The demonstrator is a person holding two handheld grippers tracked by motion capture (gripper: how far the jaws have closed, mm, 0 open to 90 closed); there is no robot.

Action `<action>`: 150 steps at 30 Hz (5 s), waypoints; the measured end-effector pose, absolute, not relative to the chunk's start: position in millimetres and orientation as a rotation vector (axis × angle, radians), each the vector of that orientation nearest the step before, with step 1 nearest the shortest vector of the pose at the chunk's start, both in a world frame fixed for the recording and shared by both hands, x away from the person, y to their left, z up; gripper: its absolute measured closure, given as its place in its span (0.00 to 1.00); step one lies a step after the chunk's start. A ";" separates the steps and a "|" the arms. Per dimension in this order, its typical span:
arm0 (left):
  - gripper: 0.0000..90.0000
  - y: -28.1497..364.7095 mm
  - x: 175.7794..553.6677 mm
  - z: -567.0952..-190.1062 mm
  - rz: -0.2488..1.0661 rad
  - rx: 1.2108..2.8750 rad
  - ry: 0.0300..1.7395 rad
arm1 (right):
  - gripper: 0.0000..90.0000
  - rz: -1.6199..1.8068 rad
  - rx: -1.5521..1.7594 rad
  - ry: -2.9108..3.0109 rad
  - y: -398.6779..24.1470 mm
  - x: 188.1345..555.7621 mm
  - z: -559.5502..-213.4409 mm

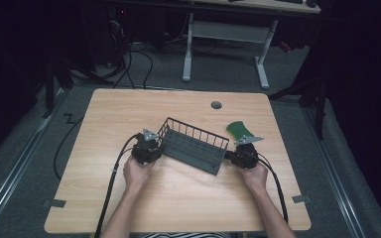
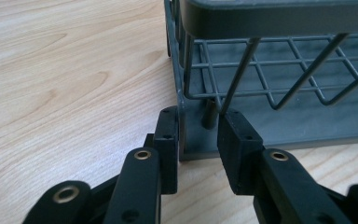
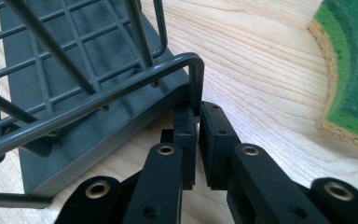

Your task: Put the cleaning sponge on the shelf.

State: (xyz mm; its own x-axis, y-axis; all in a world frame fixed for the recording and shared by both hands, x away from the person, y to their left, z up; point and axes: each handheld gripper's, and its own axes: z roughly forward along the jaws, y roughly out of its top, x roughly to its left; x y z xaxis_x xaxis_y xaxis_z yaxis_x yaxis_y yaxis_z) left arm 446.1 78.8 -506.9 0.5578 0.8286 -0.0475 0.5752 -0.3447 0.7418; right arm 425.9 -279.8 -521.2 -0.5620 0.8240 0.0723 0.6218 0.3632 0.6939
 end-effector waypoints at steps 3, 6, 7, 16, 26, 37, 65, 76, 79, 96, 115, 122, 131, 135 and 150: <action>0.77 77.4 449.1 -508.5 0.432 2.039 1.135 | 0.95 1.005 1.300 2.335 -282.1 426.9 -521.1; 0.77 75.5 449.7 -508.1 0.439 2.041 1.136 | 0.95 1.003 1.302 2.332 -282.7 427.1 -520.9; 0.76 75.7 449.8 -508.3 0.436 2.038 1.136 | 0.95 1.000 1.305 2.330 -282.7 426.8 -520.8; 0.55 81.3 448.2 -508.2 0.419 2.023 1.140 | 0.70 0.993 1.351 2.305 -289.3 424.7 -518.1; 0.39 102.1 424.8 -506.4 0.450 2.000 1.146 | 0.55 1.018 1.371 2.189 -315.2 411.2 -508.6; 0.37 132.4 402.8 -524.9 0.508 2.001 1.229 | 0.43 1.078 1.401 2.088 -330.4 421.7 -503.6; 0.33 142.7 397.4 -536.1 0.555 1.995 1.279 | 0.17 0.788 1.447 2.140 -314.3 507.1 -496.6; 0.33 142.7 397.4 -536.1 0.555 1.995 1.279 | 0.19 0.717 1.511 2.181 -311.5 524.4 -510.2; 0.33 142.7 397.4 -536.1 0.555 1.995 1.279 | 0.24 0.708 1.515 2.195 -312.0 525.0 -512.3; 0.33 142.8 397.3 -536.1 0.554 1.995 1.279 | 0.32 0.729 1.492 2.227 -316.3 518.7 -504.0; 0.33 142.8 397.1 -536.1 0.556 1.995 1.279 | 0.32 0.833 1.400 2.241 -324.1 492.5 -464.1; 0.33 142.8 397.2 -536.1 0.555 1.996 1.279 | 0.32 0.850 1.368 2.246 -324.3 484.9 -450.7; 0.33 142.9 397.2 -536.0 0.553 1.997 1.278 | 0.32 0.886 1.361 2.238 -330.2 478.4 -438.2; 0.33 142.8 397.2 -536.0 0.553 1.996 1.278 | 0.32 0.903 1.334 2.242 -329.5 471.8 -430.1; 0.33 142.7 397.2 -536.1 0.554 1.995 1.278 | 0.32 0.987 1.190 2.303 -311.8 448.8 -400.2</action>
